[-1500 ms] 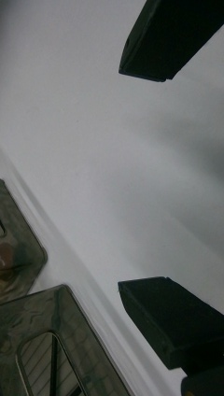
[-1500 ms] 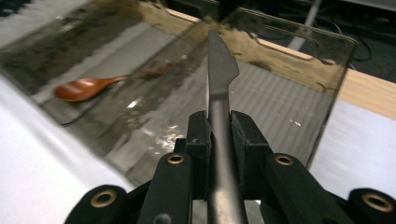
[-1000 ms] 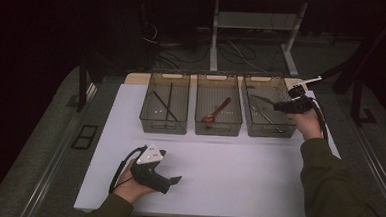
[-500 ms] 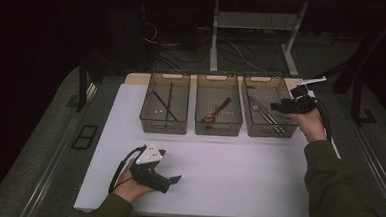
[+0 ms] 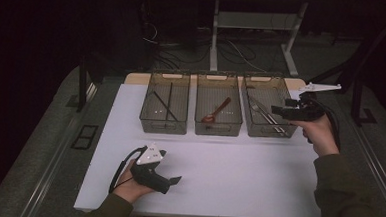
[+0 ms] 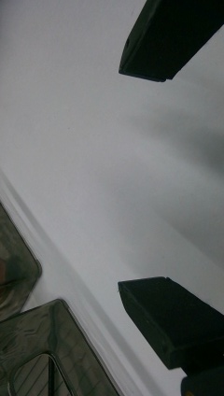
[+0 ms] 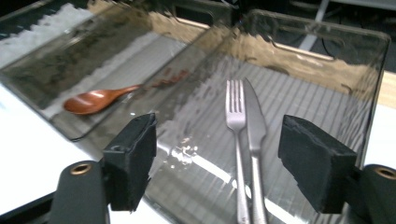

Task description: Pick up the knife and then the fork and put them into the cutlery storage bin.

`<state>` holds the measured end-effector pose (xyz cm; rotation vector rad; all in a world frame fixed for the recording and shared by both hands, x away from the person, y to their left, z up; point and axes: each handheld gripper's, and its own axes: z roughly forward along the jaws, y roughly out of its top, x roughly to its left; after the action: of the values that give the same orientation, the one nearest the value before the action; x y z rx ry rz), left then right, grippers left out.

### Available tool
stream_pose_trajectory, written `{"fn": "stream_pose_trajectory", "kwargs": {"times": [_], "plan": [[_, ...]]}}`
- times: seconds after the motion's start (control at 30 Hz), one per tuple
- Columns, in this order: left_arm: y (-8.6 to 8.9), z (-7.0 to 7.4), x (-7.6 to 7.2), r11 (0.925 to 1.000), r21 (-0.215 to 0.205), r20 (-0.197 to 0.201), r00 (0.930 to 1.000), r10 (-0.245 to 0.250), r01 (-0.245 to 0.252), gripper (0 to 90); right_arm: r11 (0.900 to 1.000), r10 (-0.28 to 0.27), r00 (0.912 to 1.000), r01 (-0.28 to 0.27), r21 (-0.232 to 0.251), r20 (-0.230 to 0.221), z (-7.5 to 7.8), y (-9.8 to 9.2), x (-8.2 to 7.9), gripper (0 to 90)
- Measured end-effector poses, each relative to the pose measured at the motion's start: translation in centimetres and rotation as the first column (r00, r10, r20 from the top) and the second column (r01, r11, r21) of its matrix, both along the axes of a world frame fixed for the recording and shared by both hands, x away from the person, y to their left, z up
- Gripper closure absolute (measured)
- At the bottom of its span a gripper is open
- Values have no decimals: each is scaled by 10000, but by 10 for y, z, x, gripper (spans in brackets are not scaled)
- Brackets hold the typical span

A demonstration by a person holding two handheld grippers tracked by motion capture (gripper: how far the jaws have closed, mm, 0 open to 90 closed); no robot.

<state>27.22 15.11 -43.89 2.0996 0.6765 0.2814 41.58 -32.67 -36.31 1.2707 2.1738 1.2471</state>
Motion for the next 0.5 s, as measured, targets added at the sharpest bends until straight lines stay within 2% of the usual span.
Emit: {"fn": "stream_pose_trajectory", "kwargs": {"times": [0.1, 0.3, 0.4, 0.5], "plan": [[1, 0, 0, 10000, 14, 12, 10000, -9, 9, 0, 9999, 78, 9994, -81, 81, 333, 1, 2, -14, 195], [2, 0, 0, 10000, -65, -6, 10000, 74, -74, 0, 9976, 427, 9965, -465, 518, 718, -1, 6, -43, 182], [2, 0, 1, 10000, -39, -25, 10000, 70, -70, 0, 9973, 357, 9961, -408, 613, 811, -6, 8, -56, 168], [2, 0, 1, 9999, -47, -50, 9999, 93, -93, 0, 9964, 560, 9958, -604, 596, 730, -12, 11, -67, 167]]}}
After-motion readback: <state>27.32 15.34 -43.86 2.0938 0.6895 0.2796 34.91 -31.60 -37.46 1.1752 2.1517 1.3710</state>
